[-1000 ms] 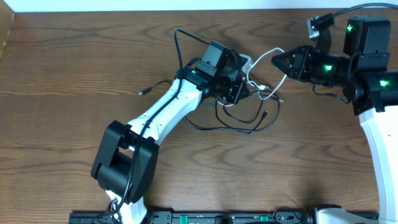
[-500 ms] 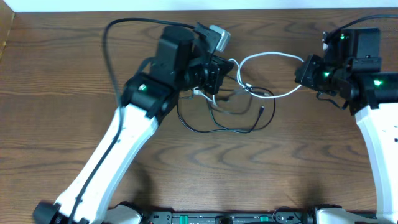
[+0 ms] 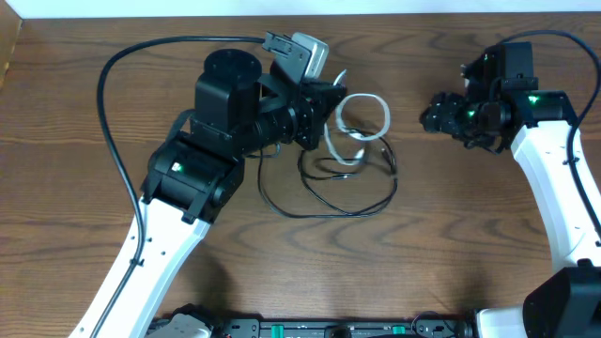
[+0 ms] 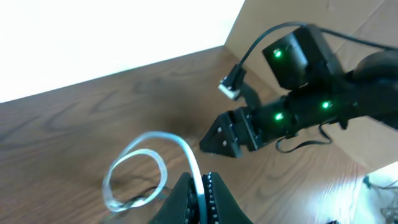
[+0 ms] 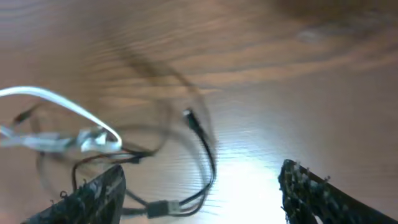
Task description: Untangle cables
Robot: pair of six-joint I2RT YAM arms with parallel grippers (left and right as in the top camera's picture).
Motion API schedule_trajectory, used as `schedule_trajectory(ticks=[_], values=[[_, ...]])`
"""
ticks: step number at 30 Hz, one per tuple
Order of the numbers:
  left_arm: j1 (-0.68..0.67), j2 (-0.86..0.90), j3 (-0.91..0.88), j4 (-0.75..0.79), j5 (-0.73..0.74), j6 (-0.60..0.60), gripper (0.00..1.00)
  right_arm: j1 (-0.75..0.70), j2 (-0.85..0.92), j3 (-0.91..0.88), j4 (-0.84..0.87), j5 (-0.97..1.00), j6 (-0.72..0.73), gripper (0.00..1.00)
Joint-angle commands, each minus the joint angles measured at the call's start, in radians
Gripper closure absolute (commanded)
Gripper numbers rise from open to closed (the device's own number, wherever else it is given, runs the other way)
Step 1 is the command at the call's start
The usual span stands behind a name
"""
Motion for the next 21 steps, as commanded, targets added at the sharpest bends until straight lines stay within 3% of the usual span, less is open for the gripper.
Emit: schedule_trajectory(ticks=[1,11,15,21], values=[[0.001,-0.018,0.003,0.021,-0.003,-0.051,0.92,-0.005,-0.009,-0.001,0.014,-0.185,-0.170,0.24],[0.001,-0.021,0.006,0.101,0.097,-0.119,0.92,0.019,0.001,-0.001,0.044,-0.274,-0.244,0.36],[0.014,-0.031,0.014,0.201,0.097,-0.204,0.93,0.052,0.028,-0.001,0.066,-0.274,-0.258,0.25],[0.040,-0.058,0.026,0.306,0.097,-0.350,0.93,0.078,0.063,-0.001,0.097,-0.286,-0.258,0.26]])
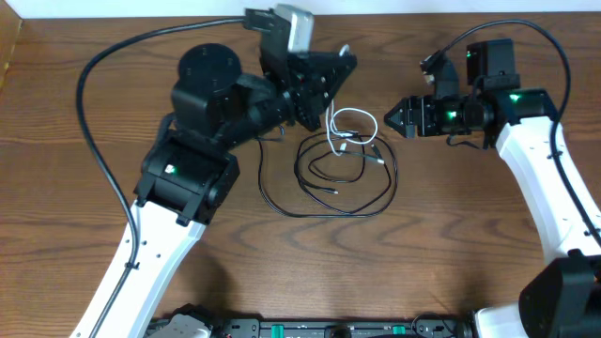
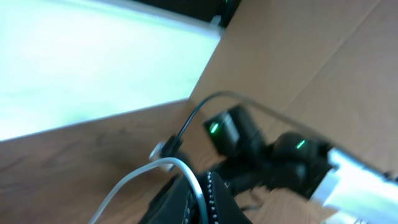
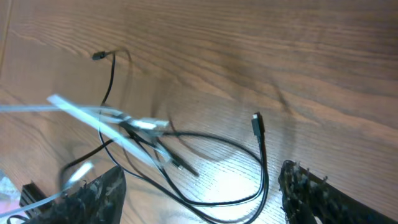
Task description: Untangle cables
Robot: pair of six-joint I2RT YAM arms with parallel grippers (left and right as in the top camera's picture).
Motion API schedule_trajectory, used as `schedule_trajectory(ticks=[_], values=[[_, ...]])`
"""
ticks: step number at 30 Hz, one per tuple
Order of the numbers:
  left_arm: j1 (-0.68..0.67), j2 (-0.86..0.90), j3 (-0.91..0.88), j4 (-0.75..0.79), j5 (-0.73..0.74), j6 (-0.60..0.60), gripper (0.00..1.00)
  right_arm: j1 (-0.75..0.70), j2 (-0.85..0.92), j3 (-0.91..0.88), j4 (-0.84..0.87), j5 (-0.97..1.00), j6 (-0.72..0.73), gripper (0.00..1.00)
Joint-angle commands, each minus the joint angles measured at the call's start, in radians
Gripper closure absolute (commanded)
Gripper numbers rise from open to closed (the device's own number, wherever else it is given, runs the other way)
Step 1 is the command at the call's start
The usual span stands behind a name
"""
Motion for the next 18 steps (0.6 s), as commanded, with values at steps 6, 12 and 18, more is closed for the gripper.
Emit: schedule_trajectory(ticks=[6,12,18], values=[[0.013,-0.070,0.026,0.026,0.016,-0.109,0.93,0.038,0.069,-0.001,0.054,-0.123,-0.058,0.29],[0.013,-0.066,0.026,0.017,0.016,-0.109,0.93,0.070,0.083,-0.001,0.090,-0.319,-0.170,0.29],[0.013,-0.066,0.026,0.018,0.016,-0.109,0.93,0.088,0.105,-0.001,0.111,-0.389,-0.183,0.40]])
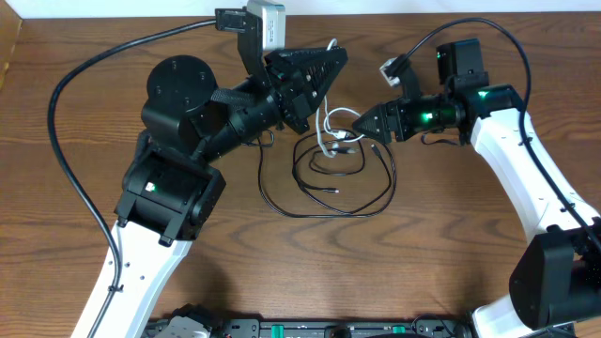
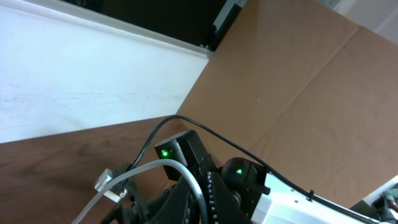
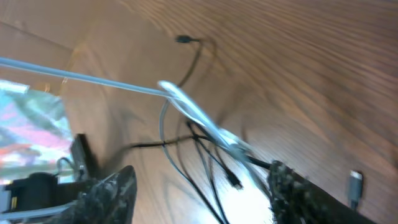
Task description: Untangle cables
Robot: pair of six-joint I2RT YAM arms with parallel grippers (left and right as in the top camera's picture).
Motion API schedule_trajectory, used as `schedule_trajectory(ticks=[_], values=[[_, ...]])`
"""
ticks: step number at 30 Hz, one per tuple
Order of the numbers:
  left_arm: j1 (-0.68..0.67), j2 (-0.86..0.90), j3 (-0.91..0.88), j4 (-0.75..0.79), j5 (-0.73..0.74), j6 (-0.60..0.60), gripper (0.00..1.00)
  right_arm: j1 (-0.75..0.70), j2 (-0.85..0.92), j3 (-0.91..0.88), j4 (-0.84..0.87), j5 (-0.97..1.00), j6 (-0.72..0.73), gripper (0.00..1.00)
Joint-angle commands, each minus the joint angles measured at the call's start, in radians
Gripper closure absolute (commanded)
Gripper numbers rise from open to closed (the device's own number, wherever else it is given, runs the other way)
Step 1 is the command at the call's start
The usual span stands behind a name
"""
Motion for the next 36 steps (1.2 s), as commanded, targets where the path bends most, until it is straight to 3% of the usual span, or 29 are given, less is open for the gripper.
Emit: schedule_trajectory(ticks=[1,7,10,12,15,20,22,30,36], values=[[0.004,-0.006,0.026,0.005,0.016,-0.009,0.93,0.016,0.038,-0.001,0.012,-0.087,-0.035,0.43],[0.004,-0.006,0.026,-0.013,0.013,-0.008,0.92,0.027,0.124,-0.001,0.039,-0.087,-0.035,0.51],[0.004,-0.006,0.026,-0.023,0.013,0.000,0.93,0.027,0.135,-0.001,0.058,-0.104,-0.035,0.64],[0.004,-0.006,0.026,-0.021,0.013,-0.001,0.92,0.027,0.134,-0.001,0.072,-0.144,-0.035,0.68],[0.004,-0.006,0.026,-0.021,0.013,-0.001,0.93,0.027,0.134,-0.001,0.101,-0.267,-0.035,0.75],[0.004,-0.006,0.026,-0.021,0.013,-0.002,0.92,0.011,0.134,-0.001,0.187,-0.599,-0.035,0.99],[0.004,-0.006,0.026,-0.021,0.013,-0.002,0.93,-0.007,0.134,-0.001,0.240,-0.716,-0.019,0.99],[0.016,-0.007,0.026,-0.021,0.013,-0.008,0.92,-0.083,0.132,0.000,0.281,-0.707,0.087,0.99],[0.058,-0.007,0.026,-0.016,0.013,-0.101,0.93,-0.092,0.132,0.000,0.167,-0.348,0.145,0.96]])
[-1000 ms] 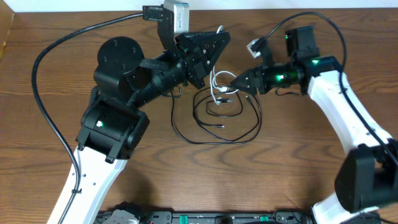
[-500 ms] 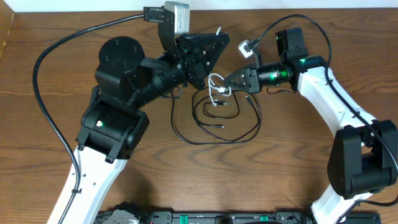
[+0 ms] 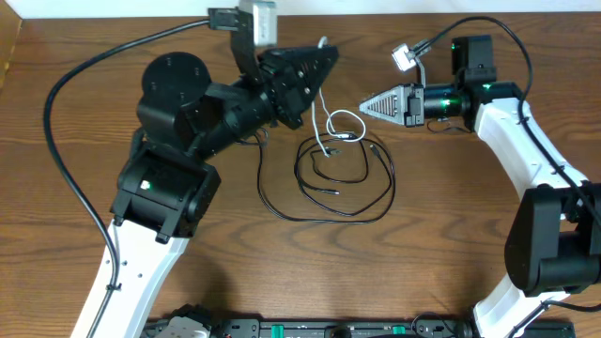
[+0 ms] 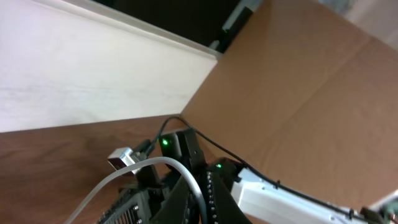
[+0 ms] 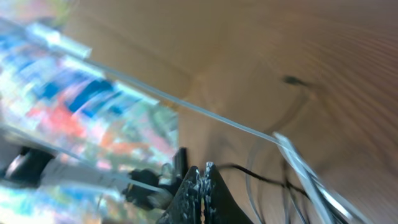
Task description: Untangle cables
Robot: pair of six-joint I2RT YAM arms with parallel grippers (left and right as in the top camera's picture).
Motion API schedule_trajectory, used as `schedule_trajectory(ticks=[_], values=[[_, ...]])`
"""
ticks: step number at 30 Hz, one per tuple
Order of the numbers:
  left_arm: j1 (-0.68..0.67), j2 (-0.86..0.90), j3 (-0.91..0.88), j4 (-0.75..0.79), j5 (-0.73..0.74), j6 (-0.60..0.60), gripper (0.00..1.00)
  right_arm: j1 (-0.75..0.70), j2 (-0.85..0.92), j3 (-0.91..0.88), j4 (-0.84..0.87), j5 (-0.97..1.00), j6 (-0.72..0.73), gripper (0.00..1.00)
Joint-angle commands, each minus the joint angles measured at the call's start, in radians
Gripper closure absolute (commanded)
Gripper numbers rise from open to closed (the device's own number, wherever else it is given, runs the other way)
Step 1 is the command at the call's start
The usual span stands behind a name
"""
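In the overhead view my left gripper (image 3: 324,58) is raised over the far middle of the table, shut on the white cable (image 3: 326,101). That cable hangs down to a small loop just above the black cable (image 3: 329,217), which lies in loose coils on the wood. The left wrist view shows the white cable (image 4: 124,177) running in between the left gripper's (image 4: 200,193) closed fingers. My right gripper (image 3: 364,106) points left, its tip just right of the white loop, jaws shut; nothing shows between them. In the blurred right wrist view the right gripper (image 5: 200,171) sits before the white cable (image 5: 292,149).
A thick black camera lead (image 3: 66,84) arcs from the left arm across the table's left side. Another lead with a pale plug (image 3: 404,54) loops above the right arm. The table's far edge (image 3: 376,13) runs close behind both grippers.
My right gripper was open with its tip at the tangle; now it is shut and sits slightly farther right and back. My left gripper still holds the white cable up, nearly unmoved.
First my left gripper held the white cable low over the black coils, with the right gripper open far to the right. Later the white cable was lifted higher and the open right gripper stood nearer, then at the tangle. Now the right gripper is shut beside the white loop.
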Motion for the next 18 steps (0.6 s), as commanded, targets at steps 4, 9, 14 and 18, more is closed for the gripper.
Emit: schedule_trajectory(ticks=[4,9,14,18], values=[[0.022,-0.007,0.026,0.010,0.013,-0.080,0.93,0.058,-0.012,0.002,-0.056,0.253,0.024,0.84],[0.022,-0.007,0.026,0.050,0.026,-0.449,0.92,0.111,-0.012,0.002,-0.036,0.320,0.045,0.76],[0.022,-0.008,0.026,0.172,0.075,-0.572,0.92,0.176,-0.012,0.002,-0.040,0.568,0.099,0.82],[0.022,-0.008,0.026,0.174,0.093,-0.570,0.93,0.207,-0.009,0.000,-0.032,0.806,0.233,0.82]])
